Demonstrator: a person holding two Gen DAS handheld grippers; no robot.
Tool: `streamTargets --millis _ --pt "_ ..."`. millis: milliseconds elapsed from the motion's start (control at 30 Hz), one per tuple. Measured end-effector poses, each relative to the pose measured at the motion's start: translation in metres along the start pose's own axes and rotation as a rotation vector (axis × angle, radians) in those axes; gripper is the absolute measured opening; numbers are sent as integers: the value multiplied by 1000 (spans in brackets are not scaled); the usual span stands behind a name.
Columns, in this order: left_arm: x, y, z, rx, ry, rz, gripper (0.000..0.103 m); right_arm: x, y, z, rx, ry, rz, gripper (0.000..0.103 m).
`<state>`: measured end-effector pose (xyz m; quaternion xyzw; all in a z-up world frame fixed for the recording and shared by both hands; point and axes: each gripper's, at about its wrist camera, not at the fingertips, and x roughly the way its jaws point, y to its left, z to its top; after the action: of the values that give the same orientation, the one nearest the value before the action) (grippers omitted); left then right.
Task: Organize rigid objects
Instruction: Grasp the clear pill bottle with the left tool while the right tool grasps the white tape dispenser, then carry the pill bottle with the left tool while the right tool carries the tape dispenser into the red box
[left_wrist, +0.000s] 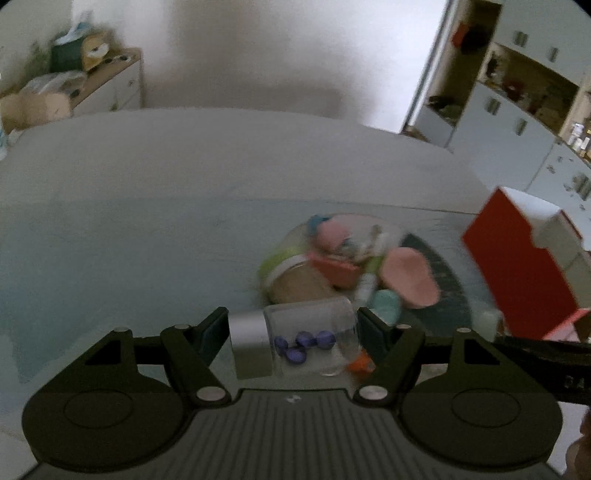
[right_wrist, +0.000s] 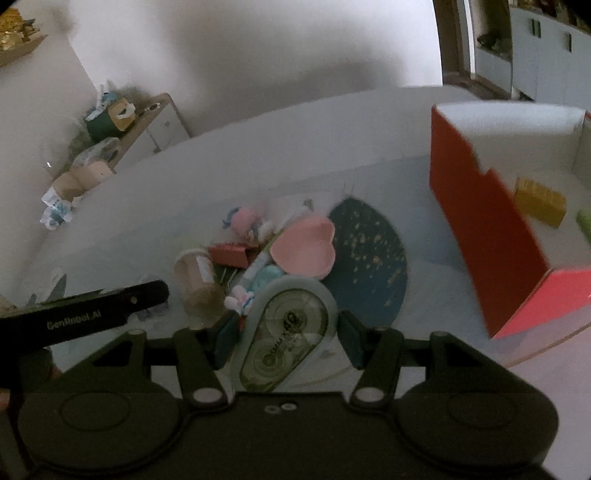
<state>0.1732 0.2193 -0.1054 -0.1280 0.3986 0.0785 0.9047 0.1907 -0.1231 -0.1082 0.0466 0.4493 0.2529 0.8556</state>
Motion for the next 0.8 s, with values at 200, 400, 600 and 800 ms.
streamTargets --millis 200,400,600,800 --pt "-25 -38 13 85 -44 -43 75 -30 -13 14 -13 -37 5 57" --pt "-42 -76 28 145 -76 -88 75 -55 -32 29 -28 -78 2 57" --pt "-47 -116 38 204 -90 -127 75 -78 -61 41 -49 -99 -30 57" --pt "-50 -160 46 275 -116 -164 75 -94 -95 54 -44 -128 -62 57"
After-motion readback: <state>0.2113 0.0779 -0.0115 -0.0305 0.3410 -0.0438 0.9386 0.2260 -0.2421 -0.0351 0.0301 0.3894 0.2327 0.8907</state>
